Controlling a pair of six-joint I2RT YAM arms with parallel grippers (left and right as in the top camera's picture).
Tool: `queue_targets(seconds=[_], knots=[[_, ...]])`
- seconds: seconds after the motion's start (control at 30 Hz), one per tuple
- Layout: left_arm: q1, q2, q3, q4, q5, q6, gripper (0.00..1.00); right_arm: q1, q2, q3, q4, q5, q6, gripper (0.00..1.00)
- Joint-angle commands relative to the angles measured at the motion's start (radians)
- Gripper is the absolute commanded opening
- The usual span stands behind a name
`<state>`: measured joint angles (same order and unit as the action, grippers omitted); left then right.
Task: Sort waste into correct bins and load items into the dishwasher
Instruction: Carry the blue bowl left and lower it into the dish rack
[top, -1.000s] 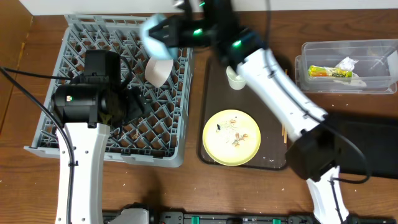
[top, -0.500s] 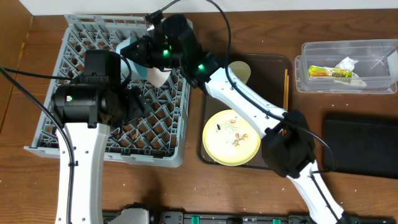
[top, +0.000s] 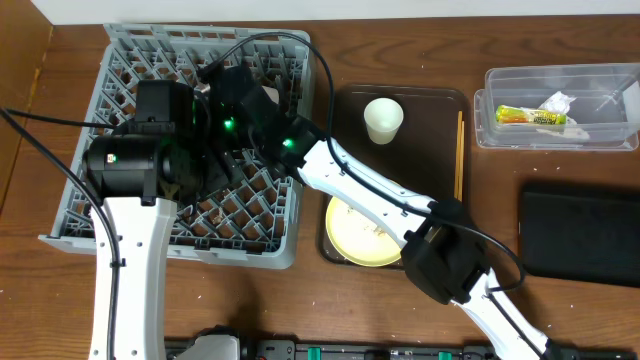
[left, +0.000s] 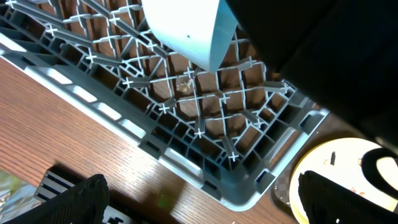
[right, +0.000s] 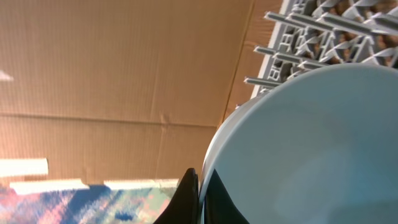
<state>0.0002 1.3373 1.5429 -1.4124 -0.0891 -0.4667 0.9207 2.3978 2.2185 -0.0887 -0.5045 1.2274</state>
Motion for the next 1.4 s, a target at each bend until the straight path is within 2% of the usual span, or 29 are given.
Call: queue_targets(seconds=[0.0, 0.23, 0.47, 0.6, 0.73, 0.87, 1.1, 1.37], knots=[[0.005, 0.002, 0.0, -0.004, -0.013, 0.013, 0.98, -0.02, 0.027, 0.001, -0.016, 0.064, 0.051, 0.01], [0.005, 0.002, 0.0, -0.004, -0.013, 0.013, 0.98, -0.026, 0.027, -0.085, 0.037, 0.07, 0.05, 0.01], [0.005, 0.002, 0.0, -0.004, -0.013, 0.013, 0.98, -0.026, 0.027, -0.232, 0.282, 0.059, 0.138, 0.01], [0.005, 0.002, 0.0, -0.004, -0.013, 0.013, 0.98, -0.028, 0.027, -0.271, 0.282, 0.05, 0.171, 0.01], [0.005, 0.002, 0.0, -0.004, -0.013, 0.013, 0.98, -0.032, 0.027, -0.282, 0.279, 0.024, 0.084, 0.01], [0.005, 0.002, 0.0, -0.004, -0.013, 0.013, 0.98, -0.032, 0.016, -0.282, 0.27, 0.021, 0.057, 0.01], [0.005, 0.002, 0.0, -0.004, -0.013, 0.013, 0.98, -0.032, 0.014, -0.282, 0.112, 0.032, 0.029, 0.01], [0.005, 0.002, 0.0, -0.004, -0.013, 0.013, 0.98, -0.032, 0.003, -0.282, 0.093, 0.031, 0.002, 0.01]])
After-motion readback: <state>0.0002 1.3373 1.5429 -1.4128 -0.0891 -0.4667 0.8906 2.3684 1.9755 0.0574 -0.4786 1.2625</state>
